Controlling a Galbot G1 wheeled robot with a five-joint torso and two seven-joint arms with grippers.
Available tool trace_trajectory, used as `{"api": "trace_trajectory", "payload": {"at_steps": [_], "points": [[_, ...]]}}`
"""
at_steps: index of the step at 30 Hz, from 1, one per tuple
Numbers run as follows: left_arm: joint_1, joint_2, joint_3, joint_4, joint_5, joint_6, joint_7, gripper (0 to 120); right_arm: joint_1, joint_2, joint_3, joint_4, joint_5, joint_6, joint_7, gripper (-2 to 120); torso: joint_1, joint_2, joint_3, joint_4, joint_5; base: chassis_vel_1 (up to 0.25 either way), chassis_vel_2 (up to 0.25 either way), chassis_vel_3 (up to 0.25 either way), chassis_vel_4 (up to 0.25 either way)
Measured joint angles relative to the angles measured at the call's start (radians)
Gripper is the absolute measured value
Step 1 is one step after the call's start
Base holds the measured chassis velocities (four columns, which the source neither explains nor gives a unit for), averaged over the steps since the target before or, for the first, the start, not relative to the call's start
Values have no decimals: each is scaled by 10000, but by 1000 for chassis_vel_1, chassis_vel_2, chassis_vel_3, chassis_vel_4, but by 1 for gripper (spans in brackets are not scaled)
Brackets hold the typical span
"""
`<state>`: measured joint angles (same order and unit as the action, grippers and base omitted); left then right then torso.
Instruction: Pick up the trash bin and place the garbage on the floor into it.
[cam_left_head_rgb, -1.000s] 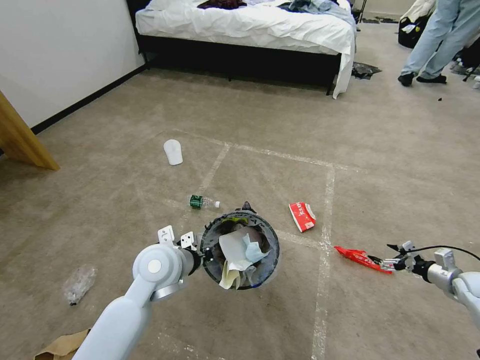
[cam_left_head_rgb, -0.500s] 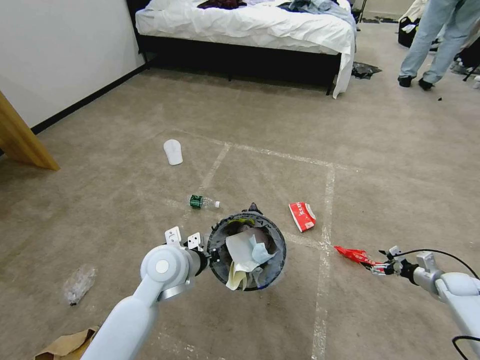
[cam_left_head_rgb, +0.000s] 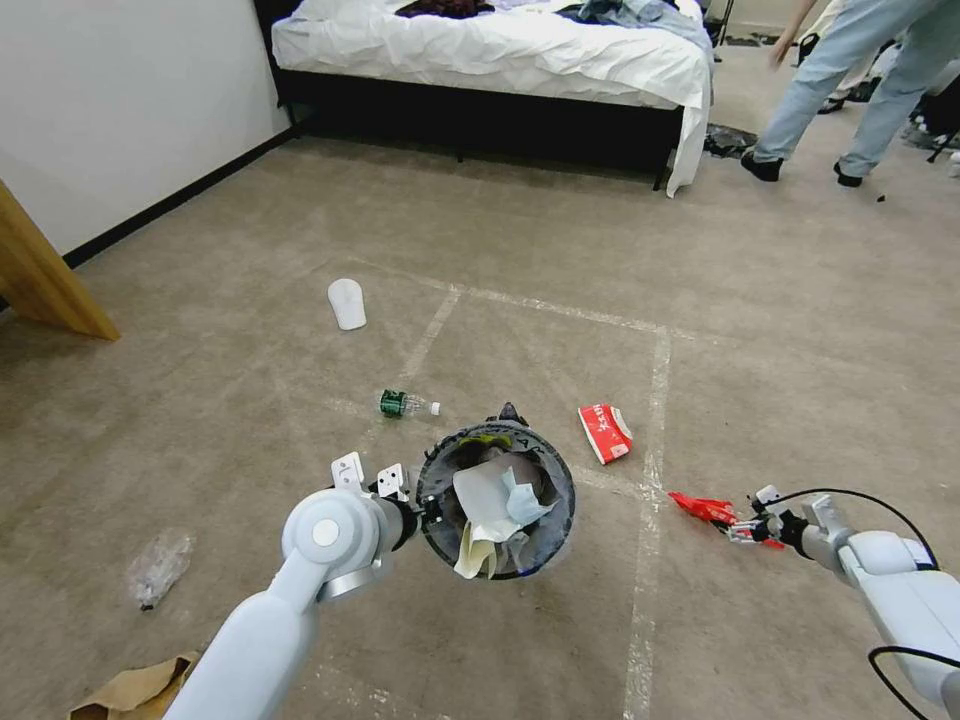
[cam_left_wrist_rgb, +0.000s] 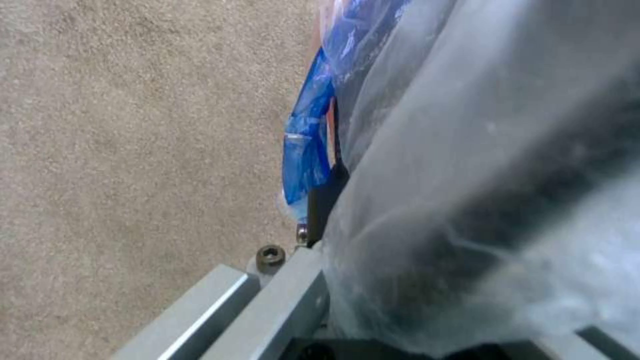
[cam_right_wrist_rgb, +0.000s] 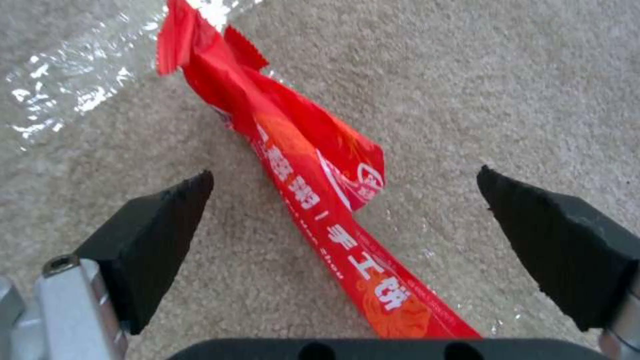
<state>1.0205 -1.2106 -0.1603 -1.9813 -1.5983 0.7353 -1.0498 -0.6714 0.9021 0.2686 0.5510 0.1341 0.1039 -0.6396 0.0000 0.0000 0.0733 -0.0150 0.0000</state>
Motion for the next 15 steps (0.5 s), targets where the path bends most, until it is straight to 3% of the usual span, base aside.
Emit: {"api": "trace_trajectory", "payload": {"at_steps": [15], "points": [[51, -15, 4, 57, 77, 0, 91, 0, 382, 534, 75, -841, -670, 148, 505, 100, 0, 1, 0, 0, -1, 0, 0, 0, 0]]}}
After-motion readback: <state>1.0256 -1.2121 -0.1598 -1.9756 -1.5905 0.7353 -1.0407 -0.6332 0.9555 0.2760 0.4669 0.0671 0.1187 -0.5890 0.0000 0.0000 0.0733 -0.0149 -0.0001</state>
